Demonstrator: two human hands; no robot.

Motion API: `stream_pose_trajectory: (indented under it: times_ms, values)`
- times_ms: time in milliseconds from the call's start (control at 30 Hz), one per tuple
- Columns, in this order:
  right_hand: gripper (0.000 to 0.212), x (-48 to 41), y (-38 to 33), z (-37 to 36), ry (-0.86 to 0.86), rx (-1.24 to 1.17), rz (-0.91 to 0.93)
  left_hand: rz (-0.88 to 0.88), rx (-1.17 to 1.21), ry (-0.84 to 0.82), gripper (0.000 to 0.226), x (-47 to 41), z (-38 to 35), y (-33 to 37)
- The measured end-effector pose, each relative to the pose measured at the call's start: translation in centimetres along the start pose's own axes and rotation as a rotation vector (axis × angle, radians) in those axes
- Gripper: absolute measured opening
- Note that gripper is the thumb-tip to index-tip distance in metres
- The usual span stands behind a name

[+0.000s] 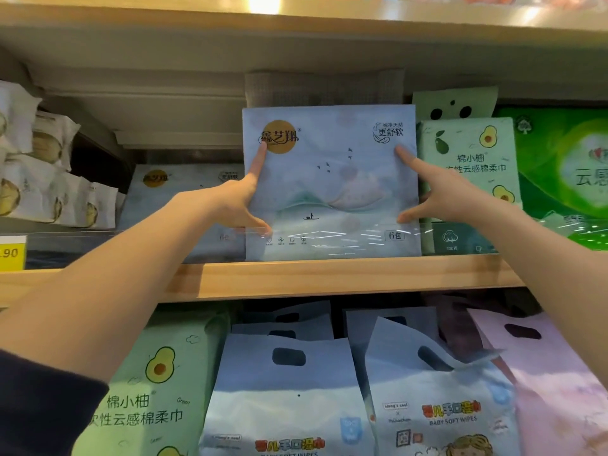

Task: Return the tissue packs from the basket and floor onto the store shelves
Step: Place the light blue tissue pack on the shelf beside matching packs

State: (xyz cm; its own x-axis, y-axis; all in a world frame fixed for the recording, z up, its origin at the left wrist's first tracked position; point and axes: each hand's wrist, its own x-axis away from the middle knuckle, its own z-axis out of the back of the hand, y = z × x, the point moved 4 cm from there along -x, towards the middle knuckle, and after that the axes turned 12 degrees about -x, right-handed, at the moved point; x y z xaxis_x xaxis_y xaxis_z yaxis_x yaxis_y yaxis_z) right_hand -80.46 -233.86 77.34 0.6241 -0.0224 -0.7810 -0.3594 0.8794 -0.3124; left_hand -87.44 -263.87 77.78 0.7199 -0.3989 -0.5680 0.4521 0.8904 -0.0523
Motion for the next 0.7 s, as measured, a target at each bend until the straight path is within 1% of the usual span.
stream_pose_trajectory:
  times_ms: [367, 567, 700]
  values:
    - [0.113, 0.5, -0.5, -0.2, 0.023, 0.048, 0.02, -0.034, 0.03, 0.045, 0.131, -0.6, -0.5, -0.4]
    - [0.111, 1.0, -0.9, 0.1, 0.066, -0.006, 0.029, -0.049, 0.056, 0.066, 0.13, -0.1, -0.1, -0.7]
    - [0.111, 1.3, -1.2, 0.2, 0.11, -0.026, 0.04, -0.075, 0.04, 0.11, 0.129, 0.3, 0.2, -0.9]
